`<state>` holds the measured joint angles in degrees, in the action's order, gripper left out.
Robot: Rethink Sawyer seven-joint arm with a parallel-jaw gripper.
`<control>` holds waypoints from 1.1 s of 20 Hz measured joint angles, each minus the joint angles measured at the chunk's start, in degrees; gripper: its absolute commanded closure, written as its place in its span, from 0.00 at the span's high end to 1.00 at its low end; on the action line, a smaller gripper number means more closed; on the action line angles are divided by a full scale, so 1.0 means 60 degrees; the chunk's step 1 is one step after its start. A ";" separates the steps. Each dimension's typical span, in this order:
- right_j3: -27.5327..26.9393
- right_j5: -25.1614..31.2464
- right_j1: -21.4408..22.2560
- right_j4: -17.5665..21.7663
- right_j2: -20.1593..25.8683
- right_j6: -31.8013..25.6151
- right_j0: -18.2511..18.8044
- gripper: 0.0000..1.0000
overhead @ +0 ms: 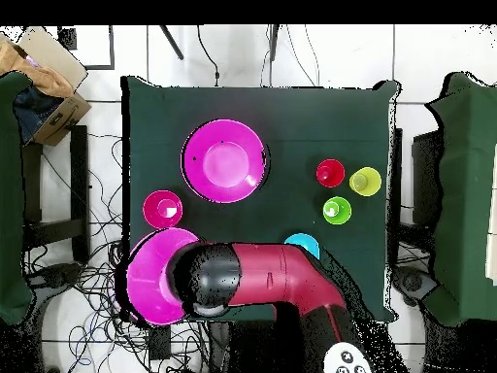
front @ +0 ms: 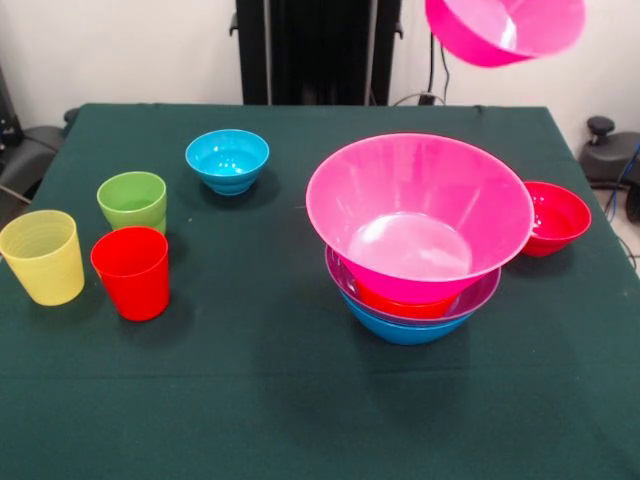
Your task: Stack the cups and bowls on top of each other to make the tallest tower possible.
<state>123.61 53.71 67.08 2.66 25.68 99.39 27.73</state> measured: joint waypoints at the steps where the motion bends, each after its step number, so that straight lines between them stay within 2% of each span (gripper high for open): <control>1: -0.0043 0.0083 0.0056 0.0000 0.0029 0.0000 0.0000 0.00; 4: -0.0507 0.0562 0.0140 0.0012 0.0194 0.0000 0.0049 0.00; 8: -0.1102 0.0655 -0.0084 0.0018 0.0311 0.0000 0.0182 0.00; 12: -0.2142 0.0493 -0.0729 0.0261 0.0366 0.0000 0.0286 0.00; 17: -0.3539 0.0503 -0.1671 0.1046 0.0352 0.0000 0.0170 0.00; 19: -0.4562 0.0544 -0.2421 0.1489 0.0349 0.0000 0.0054 0.00; 22: -0.5471 0.0681 -0.3090 0.1693 0.0352 0.0000 0.0005 0.00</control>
<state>90.78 57.80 48.54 12.82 27.79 99.39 27.76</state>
